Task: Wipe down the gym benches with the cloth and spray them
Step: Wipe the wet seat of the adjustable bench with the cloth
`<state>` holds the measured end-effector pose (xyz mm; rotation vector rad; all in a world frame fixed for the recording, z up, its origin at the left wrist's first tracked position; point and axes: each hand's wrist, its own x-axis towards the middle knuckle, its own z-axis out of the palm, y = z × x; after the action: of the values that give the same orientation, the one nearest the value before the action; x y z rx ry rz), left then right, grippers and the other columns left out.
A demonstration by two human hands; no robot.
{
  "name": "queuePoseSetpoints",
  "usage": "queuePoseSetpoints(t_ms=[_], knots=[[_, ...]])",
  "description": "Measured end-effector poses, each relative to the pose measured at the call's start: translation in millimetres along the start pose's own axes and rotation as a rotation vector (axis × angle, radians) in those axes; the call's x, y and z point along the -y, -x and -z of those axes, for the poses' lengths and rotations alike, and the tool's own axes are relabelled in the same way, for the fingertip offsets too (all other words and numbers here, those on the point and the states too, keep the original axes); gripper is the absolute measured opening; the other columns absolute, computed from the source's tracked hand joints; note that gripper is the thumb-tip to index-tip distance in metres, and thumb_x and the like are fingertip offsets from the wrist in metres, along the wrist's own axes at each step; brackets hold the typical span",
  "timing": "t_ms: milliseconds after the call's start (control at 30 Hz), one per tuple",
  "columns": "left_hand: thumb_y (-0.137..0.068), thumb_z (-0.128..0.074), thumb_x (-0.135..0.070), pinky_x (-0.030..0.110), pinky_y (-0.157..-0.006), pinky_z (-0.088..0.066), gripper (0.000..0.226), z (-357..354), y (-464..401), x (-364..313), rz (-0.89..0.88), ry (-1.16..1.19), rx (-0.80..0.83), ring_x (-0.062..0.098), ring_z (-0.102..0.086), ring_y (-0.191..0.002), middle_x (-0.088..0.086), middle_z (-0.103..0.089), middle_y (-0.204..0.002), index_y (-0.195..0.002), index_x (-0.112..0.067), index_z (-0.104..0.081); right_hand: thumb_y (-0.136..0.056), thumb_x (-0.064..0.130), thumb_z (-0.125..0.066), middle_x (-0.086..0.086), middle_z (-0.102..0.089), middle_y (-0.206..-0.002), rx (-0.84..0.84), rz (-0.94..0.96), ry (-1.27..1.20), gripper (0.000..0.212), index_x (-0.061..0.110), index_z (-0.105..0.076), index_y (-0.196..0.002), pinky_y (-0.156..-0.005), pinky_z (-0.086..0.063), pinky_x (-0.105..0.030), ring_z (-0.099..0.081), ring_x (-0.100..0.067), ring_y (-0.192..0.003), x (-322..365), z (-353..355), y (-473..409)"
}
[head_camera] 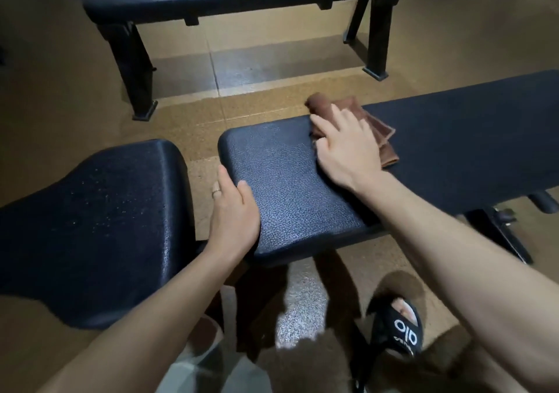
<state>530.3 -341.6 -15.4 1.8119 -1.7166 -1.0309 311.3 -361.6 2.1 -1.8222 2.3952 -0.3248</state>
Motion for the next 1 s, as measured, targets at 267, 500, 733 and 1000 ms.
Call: queuePoseSetpoints(t_ms=[267,500,733,1000], knots=[[-0.105,-0.042,-0.035,0.047,-0.124,-0.026,0.060,104.9,15.3,40.9,-0.333,-0.731,-0.066,0.030,-0.029,-0.150,0.013,-0.036,-0.160,-0.159,-0.011,-0.032,-0.090,0.039,-0.028,-0.005,-0.029,-0.168,0.072,0.371,-0.032,0.065,0.035,-0.045,-0.153,-0.126,-0.017,-0.051,-0.024,-0.029,-0.154,90.2,-16.4,84.1],[-0.102,-0.047,-0.032,0.046,-0.126,-0.022,0.059,111.4,23.1,67.5,-0.337,-0.691,-0.081,0.025,-0.027,-0.153,0.008,-0.035,-0.164,-0.156,-0.011,-0.039,-0.090,0.039,-0.033,-0.004,-0.036,-0.165,0.077,0.424,-0.037,0.060,0.037,-0.054,-0.146,-0.124,-0.021,-0.053,-0.030,-0.031,-0.152,96.5,-19.0,97.7],[-0.102,-0.043,-0.032,0.042,-0.128,-0.016,0.059,111.3,24.4,72.6,-0.345,-0.669,-0.095,0.021,-0.023,-0.155,0.006,-0.031,-0.166,-0.157,-0.012,-0.037,-0.092,0.039,-0.037,-0.007,-0.028,-0.167,0.122,0.337,0.147,0.051,0.029,-0.063,-0.134,-0.124,-0.015,-0.056,-0.022,-0.035,-0.153,154.3,-43.9,3.9],[-0.101,-0.042,-0.033,0.043,-0.128,-0.018,0.060,113.1,23.5,72.6,-0.353,-0.636,-0.097,0.021,-0.024,-0.154,0.006,-0.033,-0.165,-0.156,-0.011,-0.038,-0.082,0.037,-0.060,-0.012,-0.037,-0.162,0.121,0.426,0.142,0.029,0.024,-0.071,-0.105,-0.120,-0.024,-0.062,-0.027,-0.042,-0.150,133.0,-30.0,142.3]])
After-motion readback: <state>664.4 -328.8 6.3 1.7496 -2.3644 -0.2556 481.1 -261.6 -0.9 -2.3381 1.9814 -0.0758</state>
